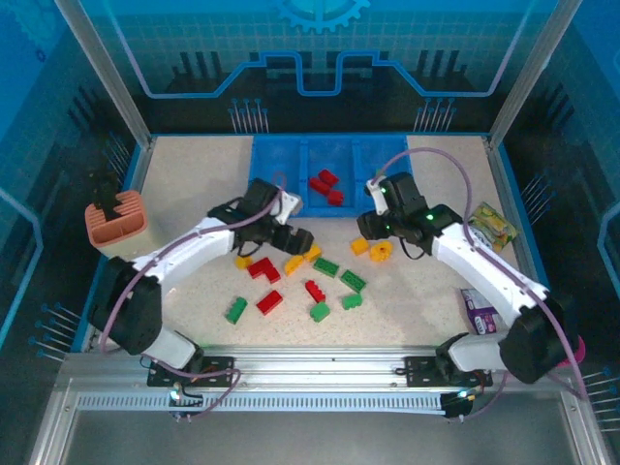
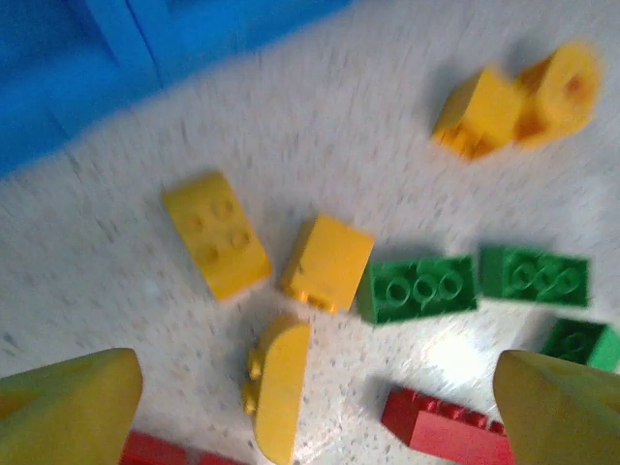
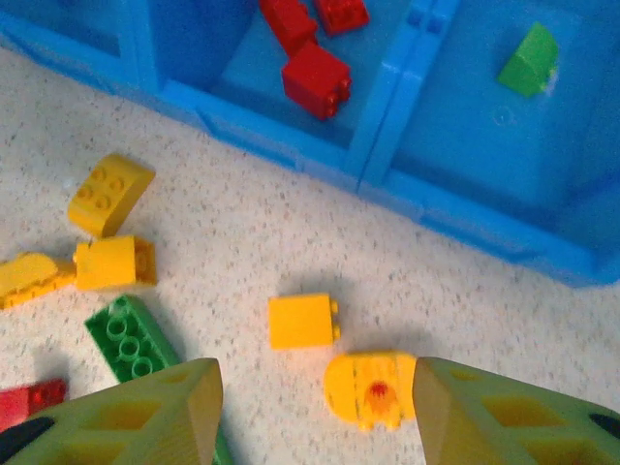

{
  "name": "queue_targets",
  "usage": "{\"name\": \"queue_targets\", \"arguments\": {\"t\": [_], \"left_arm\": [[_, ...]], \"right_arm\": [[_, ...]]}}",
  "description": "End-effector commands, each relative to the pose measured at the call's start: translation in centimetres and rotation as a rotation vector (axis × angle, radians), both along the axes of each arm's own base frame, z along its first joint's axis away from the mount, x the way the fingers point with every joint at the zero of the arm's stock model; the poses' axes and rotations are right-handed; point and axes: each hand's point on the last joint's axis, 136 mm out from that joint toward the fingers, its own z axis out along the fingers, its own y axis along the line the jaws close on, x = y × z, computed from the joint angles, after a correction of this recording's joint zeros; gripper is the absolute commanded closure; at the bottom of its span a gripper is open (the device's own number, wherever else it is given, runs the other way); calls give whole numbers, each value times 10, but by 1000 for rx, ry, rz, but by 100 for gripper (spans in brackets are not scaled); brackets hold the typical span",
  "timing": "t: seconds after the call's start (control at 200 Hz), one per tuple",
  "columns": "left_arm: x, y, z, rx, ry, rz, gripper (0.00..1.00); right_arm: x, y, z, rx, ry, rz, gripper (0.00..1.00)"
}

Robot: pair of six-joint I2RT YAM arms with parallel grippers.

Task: Sort the legos into containers by color
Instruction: Pick up the lego from the center of the table.

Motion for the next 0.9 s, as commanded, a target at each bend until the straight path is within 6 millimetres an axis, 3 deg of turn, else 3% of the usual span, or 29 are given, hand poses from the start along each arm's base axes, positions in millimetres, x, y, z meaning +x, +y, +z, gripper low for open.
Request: {"name": "queue_targets", "arguments": {"t": [0.0, 0.245, 0.49, 0.63, 0.721, 0.896], "left_arm": [[-13, 19, -39, 176, 45, 24, 14], [-27, 14, -72, 211, 136, 48, 30], [-29, 4, -95, 289, 163, 28, 40], [-27, 7, -99, 332, 159, 40, 56], [-27, 5, -101, 330, 165, 41, 69], [-24, 8, -92, 345, 151, 60, 83]], "right_arm": [[-24, -12, -3, 18, 37, -50, 44], [-43, -30, -5, 3, 47, -85, 42], [-44, -23, 0, 21, 38, -37, 38], [-54, -23, 12, 33, 44, -5, 13], [-59, -21, 21, 51, 32, 17, 3], [-61, -26, 28, 40, 2, 19, 0]]}}
